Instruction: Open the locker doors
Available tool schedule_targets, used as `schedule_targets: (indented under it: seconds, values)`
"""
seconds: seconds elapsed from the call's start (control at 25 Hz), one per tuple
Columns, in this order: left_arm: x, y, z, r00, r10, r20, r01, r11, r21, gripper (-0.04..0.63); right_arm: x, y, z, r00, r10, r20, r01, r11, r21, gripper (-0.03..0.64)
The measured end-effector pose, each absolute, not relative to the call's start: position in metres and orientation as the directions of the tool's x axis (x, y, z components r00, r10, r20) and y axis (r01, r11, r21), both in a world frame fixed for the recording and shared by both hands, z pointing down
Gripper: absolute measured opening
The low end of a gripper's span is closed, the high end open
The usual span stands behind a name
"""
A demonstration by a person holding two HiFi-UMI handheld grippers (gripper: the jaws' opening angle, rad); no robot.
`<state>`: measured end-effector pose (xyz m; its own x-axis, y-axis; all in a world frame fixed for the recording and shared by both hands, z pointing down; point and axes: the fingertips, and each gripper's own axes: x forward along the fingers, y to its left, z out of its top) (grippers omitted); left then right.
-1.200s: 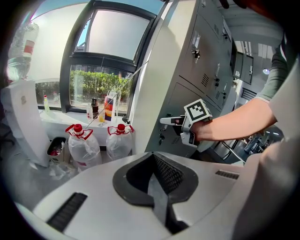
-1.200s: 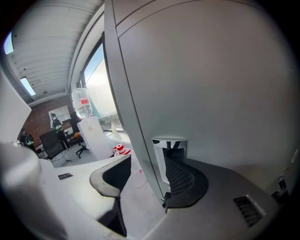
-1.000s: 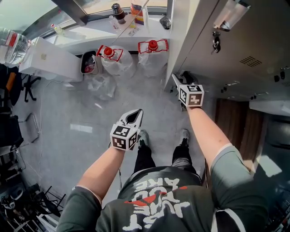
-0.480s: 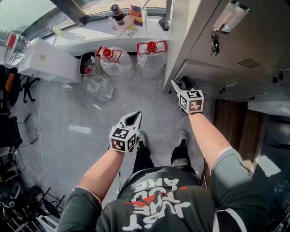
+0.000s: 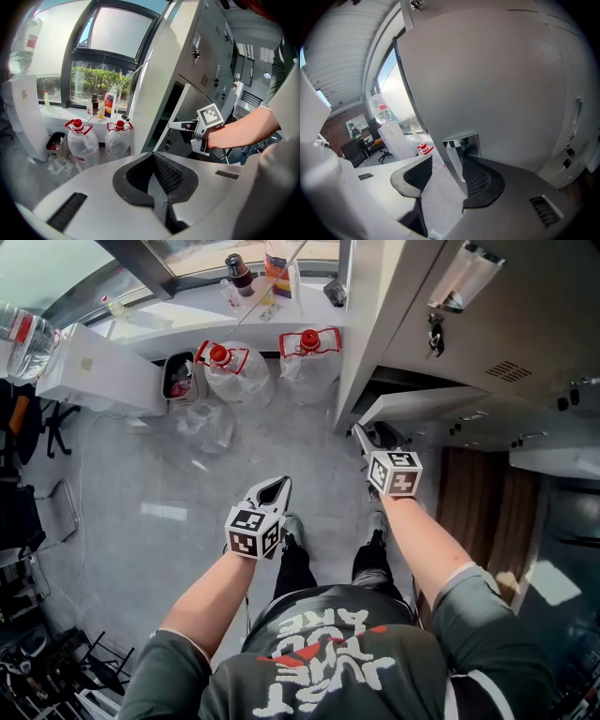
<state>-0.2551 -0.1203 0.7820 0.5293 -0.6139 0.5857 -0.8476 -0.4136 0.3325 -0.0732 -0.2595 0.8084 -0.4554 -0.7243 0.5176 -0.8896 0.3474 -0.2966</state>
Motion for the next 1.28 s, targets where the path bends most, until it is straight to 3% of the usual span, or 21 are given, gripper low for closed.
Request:
schedule_targets:
  seconds: [0.24, 1.28]
  values:
    - [-0.253, -0.117, 0.782, 0.536, -0.605, 0.589, -0.843, -0.42, 0.335, 0.005, -0.064, -0.249, 0.808, -0.436, -0.737, 0.517, -0.892, 0.279, -0.356, 0.178]
    - [-0.223, -0.114, 0.78, 0.563, -0.571, 0.598, -0.823, -0.459, 0.335, 0.005, -0.032, -0.181, 0.81, -0.496, -0.701, 0.512, -0.831, 0.214, -0.513, 0.184]
